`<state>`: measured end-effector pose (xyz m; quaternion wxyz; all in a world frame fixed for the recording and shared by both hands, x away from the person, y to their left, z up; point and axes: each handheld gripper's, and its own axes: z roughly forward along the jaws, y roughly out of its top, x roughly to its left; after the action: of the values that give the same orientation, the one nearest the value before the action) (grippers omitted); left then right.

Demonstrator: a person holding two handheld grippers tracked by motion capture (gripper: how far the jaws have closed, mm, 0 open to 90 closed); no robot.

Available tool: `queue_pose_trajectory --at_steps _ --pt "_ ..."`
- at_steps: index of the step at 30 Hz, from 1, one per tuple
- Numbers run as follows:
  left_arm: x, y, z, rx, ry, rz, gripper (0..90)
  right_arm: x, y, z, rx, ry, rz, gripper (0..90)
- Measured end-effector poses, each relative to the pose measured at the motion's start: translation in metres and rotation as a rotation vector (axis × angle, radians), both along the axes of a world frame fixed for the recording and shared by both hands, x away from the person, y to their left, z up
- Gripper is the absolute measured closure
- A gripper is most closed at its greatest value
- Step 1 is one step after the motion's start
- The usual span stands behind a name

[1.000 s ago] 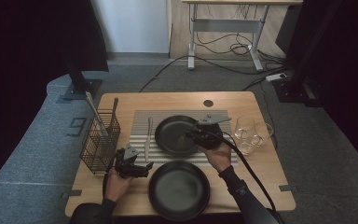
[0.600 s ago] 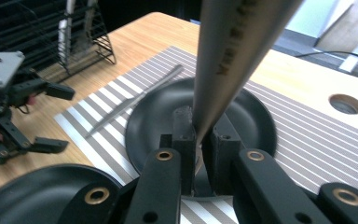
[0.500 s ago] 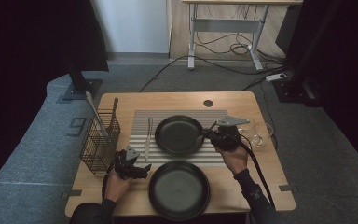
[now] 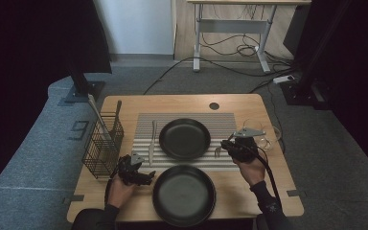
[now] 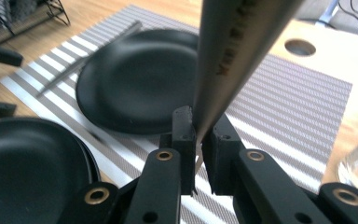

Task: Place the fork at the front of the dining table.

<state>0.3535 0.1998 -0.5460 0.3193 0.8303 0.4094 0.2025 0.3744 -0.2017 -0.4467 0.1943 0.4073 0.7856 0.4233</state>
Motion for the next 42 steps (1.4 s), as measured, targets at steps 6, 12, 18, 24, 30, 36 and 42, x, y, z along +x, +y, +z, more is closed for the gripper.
queue_pose_trajectory --at_steps 6,12,18,24,30,36,42 --pt "0.0 -0.002 -0.002 0.009 0.011 -0.011 0.0 -0.003 -0.012 -0.017 -0.005 0.036 -0.023 82.9" --pt "0.0 -0.002 -0.003 0.014 0.016 -0.014 0.0 -0.003 -0.019 -0.027 -0.008 0.057 -0.041 82.8" --pt "0.0 -0.003 -0.004 0.015 0.02 -0.018 0.0 0.002 -0.021 -0.029 0.008 0.05 -0.052 82.9" --pt "0.0 -0.003 -0.004 0.014 0.022 -0.023 0.0 0.013 -0.02 -0.031 0.016 0.05 -0.063 83.2" --pt "0.001 -0.003 -0.005 0.009 0.025 -0.024 0.0 0.022 -0.02 -0.034 0.02 0.051 -0.073 84.6" --pt "0.002 -0.003 -0.005 0.003 0.03 -0.024 0.0 0.033 -0.02 -0.037 0.027 0.063 -0.09 84.7" --pt "0.002 -0.003 -0.005 -0.002 0.032 -0.025 0.0 0.043 -0.016 -0.04 0.029 0.067 -0.096 84.7"
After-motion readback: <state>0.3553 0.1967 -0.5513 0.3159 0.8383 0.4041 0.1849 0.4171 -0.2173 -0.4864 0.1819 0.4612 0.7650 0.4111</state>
